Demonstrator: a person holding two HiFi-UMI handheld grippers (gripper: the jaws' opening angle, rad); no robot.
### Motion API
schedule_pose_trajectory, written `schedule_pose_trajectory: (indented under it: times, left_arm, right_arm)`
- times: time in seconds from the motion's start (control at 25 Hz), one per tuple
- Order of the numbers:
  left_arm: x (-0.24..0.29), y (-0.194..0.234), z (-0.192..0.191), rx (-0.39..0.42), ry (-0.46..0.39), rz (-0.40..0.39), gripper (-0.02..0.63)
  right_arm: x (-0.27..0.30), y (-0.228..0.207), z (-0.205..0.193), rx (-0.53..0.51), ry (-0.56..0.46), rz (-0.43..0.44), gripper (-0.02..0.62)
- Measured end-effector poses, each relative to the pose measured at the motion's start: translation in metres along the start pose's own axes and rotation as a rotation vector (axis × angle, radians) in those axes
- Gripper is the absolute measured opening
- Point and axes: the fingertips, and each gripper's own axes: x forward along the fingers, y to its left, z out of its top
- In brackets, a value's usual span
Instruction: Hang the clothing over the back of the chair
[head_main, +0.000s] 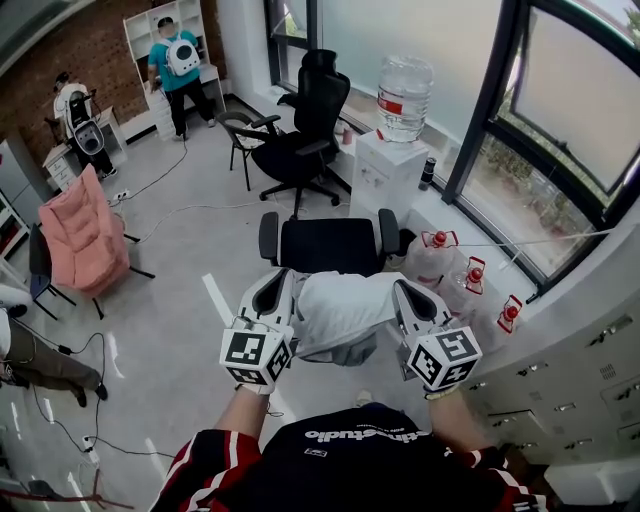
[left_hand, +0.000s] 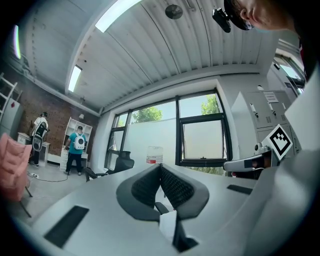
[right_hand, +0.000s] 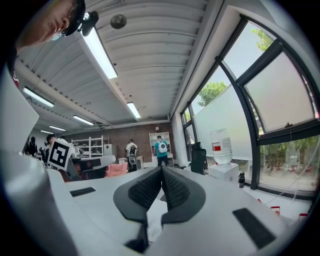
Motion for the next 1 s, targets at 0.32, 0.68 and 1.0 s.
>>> schedule_pose_trajectory:
  times: [0.32, 0.68, 1.0]
  left_arm:
    - [0.000, -0.011, -0.001, -0.016, 0.009, -0.032, 0.024]
    - [-0.001, -0.010, 0.002, -0.038, 0.007, -0.030, 0.025]
    - [-0.002, -0.011, 0.000, -0.066, 0.009, -0.047, 0.025]
  right_arm:
    - [0.003, 0.007, 0.004, -0.001, -0.016, 0.013, 0.014]
    - [0.003, 0.013, 0.012, -0.015, -0.035, 0.014, 0.012]
    - [0.001, 0.014, 0.011, -0.006, -0.030, 0.016, 0.012]
